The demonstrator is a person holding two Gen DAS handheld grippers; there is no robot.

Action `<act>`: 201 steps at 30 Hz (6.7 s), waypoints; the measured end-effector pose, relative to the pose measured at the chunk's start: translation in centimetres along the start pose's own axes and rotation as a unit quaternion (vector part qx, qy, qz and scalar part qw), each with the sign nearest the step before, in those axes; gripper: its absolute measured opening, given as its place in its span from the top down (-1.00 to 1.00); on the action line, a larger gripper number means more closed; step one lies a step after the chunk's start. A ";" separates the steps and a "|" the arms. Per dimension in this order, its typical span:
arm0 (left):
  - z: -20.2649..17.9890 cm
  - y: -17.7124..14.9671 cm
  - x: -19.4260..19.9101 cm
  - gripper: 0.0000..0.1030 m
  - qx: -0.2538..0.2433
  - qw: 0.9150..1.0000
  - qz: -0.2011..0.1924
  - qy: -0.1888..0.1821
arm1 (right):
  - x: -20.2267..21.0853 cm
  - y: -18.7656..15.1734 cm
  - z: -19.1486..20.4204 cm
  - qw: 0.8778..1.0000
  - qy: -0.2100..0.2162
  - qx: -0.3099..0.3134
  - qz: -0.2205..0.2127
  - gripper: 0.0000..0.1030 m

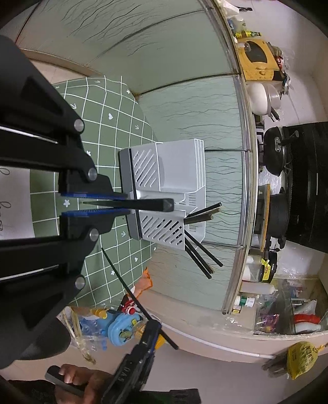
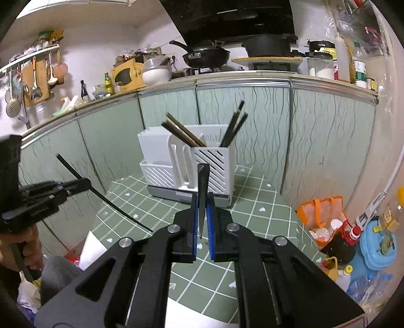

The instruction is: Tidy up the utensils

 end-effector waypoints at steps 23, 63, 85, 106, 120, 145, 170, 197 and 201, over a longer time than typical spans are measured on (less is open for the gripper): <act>1.1 10.4 -0.8 0.85 -0.031 0.996 -0.058 -0.055 | 0.7 11.8 1.2 0.999 0.033 0.022 -0.032 0.88; 5.0 17.1 -13.6 -0.83 0.008 0.995 -0.081 -0.064 | -14.4 18.4 -5.3 0.996 0.066 -0.057 0.008 -0.62; 3.2 13.4 -8.5 -0.93 -0.016 0.999 -0.050 -0.015 | -8.3 14.0 -2.6 1.000 -0.002 0.028 0.003 -0.84; 1.0 6.8 -2.6 -0.93 -0.022 0.999 -0.022 0.037 | -2.9 6.1 -0.4 0.995 -0.060 0.074 0.009 -0.84; -0.9 2.6 -0.9 -0.93 -0.011 0.997 -0.001 0.074 | -0.5 1.5 -0.3 0.994 -0.088 0.073 0.001 -0.84; -1.1 -5.9 1.1 -0.93 0.009 0.988 0.041 0.146 | 0.2 -6.5 -1.0 0.990 -0.135 0.045 -0.002 -0.84; -0.8 -6.5 2.3 -0.93 0.015 0.985 0.036 0.166 | 0.0 -7.3 -1.4 0.989 -0.144 0.032 0.006 -0.84; -1.1 -6.6 1.9 -0.93 0.013 0.987 0.050 0.152 | 0.0 -7.3 -1.8 0.989 -0.145 0.032 0.010 -0.84; -1.1 -6.6 1.9 -0.93 0.014 0.987 0.051 0.153 | -0.1 -7.4 -1.8 0.989 -0.144 0.032 0.011 -0.84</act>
Point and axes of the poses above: each gripper's, at about its wrist camera, not at the fingertips, and x roughly against the way its jaws point, z to its left, y to its top, the point moved 1 cm from there along -x, roughly the way its jaws point, and after that the axes turned 14 degrees about -x, right-handed, at the moved point
